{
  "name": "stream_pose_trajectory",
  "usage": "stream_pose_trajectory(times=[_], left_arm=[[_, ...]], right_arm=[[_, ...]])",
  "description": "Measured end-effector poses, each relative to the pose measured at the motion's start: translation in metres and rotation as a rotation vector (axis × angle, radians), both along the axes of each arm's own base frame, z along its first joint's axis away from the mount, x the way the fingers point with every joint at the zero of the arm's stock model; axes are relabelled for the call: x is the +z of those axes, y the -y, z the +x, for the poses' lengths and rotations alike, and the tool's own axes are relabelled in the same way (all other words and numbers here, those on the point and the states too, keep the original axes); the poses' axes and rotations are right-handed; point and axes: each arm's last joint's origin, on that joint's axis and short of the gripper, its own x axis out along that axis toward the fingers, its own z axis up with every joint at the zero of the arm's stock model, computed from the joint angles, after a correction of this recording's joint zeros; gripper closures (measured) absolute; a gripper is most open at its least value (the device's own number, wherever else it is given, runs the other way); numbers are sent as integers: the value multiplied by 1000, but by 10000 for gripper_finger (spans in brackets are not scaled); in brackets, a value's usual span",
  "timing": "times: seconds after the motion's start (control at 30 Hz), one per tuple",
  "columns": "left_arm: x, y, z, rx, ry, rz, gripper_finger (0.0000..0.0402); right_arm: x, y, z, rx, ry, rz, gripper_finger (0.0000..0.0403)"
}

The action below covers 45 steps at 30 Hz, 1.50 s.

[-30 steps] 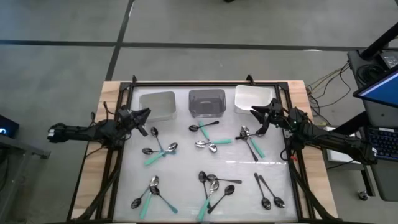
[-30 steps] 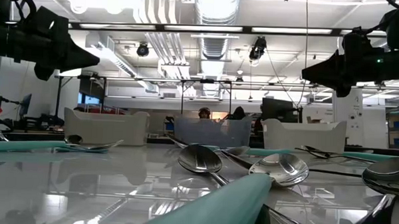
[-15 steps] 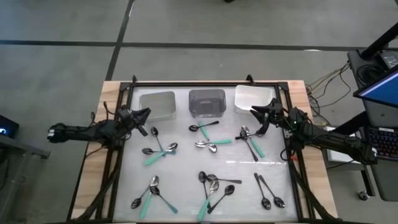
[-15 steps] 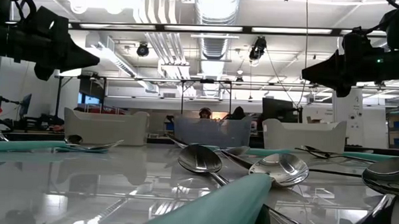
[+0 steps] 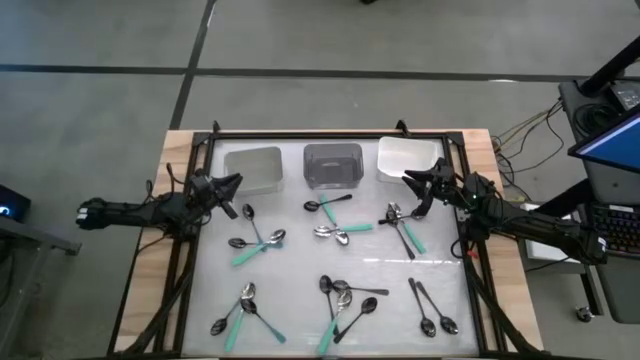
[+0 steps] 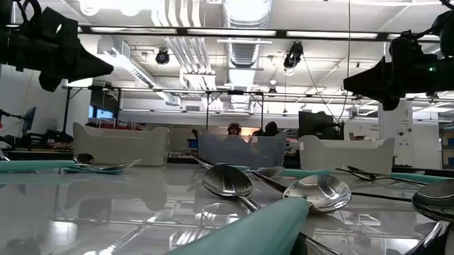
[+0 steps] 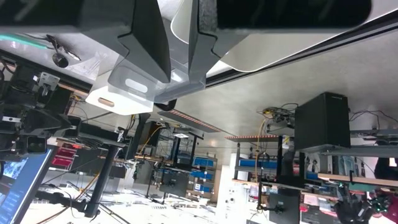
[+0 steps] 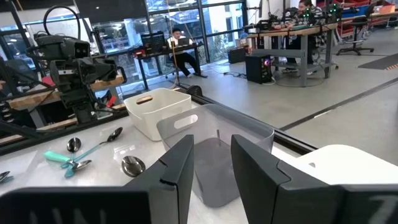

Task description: Sort silverware by color (type)

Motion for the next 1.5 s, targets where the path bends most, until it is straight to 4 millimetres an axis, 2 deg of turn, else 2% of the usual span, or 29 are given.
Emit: stream_pose_trajectory(times=[1.0, 1.4, 1.5], left_arm=[[0, 0, 0, 0, -1, 0, 361], [0, 0, 0, 0, 0, 0, 361], [0, 0, 0, 0, 0, 0, 361]], right_arm=[[3, 1, -1, -57, 34, 10, 305], [4, 2, -1, -59, 81, 61, 305], [-1, 3, -1, -85, 15, 139, 305]])
